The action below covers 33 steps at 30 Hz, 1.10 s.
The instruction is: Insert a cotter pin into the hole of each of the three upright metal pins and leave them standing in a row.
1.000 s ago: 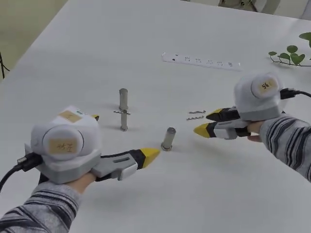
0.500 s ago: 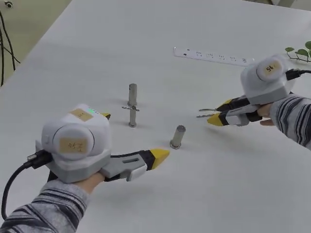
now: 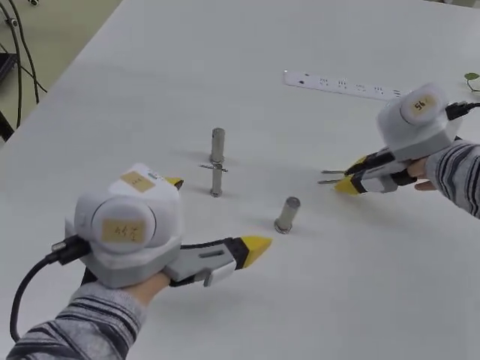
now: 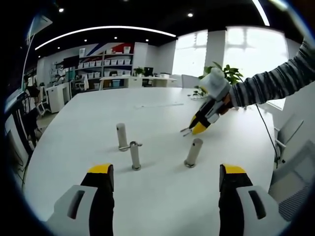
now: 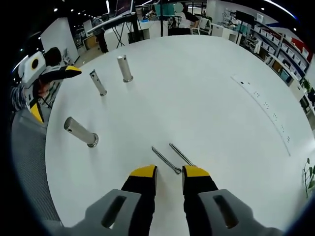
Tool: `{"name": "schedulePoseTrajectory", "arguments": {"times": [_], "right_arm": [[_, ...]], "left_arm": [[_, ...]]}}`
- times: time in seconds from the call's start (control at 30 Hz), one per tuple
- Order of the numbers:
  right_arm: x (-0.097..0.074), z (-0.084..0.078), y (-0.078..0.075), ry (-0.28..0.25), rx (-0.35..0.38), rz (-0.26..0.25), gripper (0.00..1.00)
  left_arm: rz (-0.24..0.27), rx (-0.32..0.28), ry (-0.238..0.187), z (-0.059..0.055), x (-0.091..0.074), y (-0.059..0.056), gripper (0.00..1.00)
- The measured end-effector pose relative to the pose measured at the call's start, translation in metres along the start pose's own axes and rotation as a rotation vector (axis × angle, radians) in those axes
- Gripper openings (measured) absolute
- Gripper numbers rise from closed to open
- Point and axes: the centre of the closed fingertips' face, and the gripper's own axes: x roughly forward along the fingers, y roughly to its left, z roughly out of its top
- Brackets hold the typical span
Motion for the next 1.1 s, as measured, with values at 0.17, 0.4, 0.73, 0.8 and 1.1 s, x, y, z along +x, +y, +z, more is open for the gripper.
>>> {"name": "schedulePoseTrajectory", "arguments": {"times": [0.17,0.4,0.73,0.8,1.1], "right_arm": [[0.0018,0.0003,0.0016,0.013,-0.021,0.016,0.14],[0.0005,-0.0025,0.0013,0.054,-0.077,0.023,0.09],[0.0012,-0.0057,0.0077,0.117,-0.2,0.02,0.0],[0.0013,-0.006,0.0074,0.123,-0.207,0.012,0.0],[-0.0007,-0.0079,0.0073,0.094,-0.186,-0.034,0.0]], "left_arm": [[0.003,-0.004,0.004,-0.001,-0.0002,0.0013,0.86],[0.005,-0.004,0.002,-0.0006,-0.0002,0.0016,0.86],[0.005,0.002,0.013,-0.0021,0.0007,0.0007,0.85],[0.006,0.002,0.014,-0.0022,0.0007,0.0009,0.85],[-0.001,0.023,0.023,-0.0037,0.0006,-0.0008,0.84]]}}
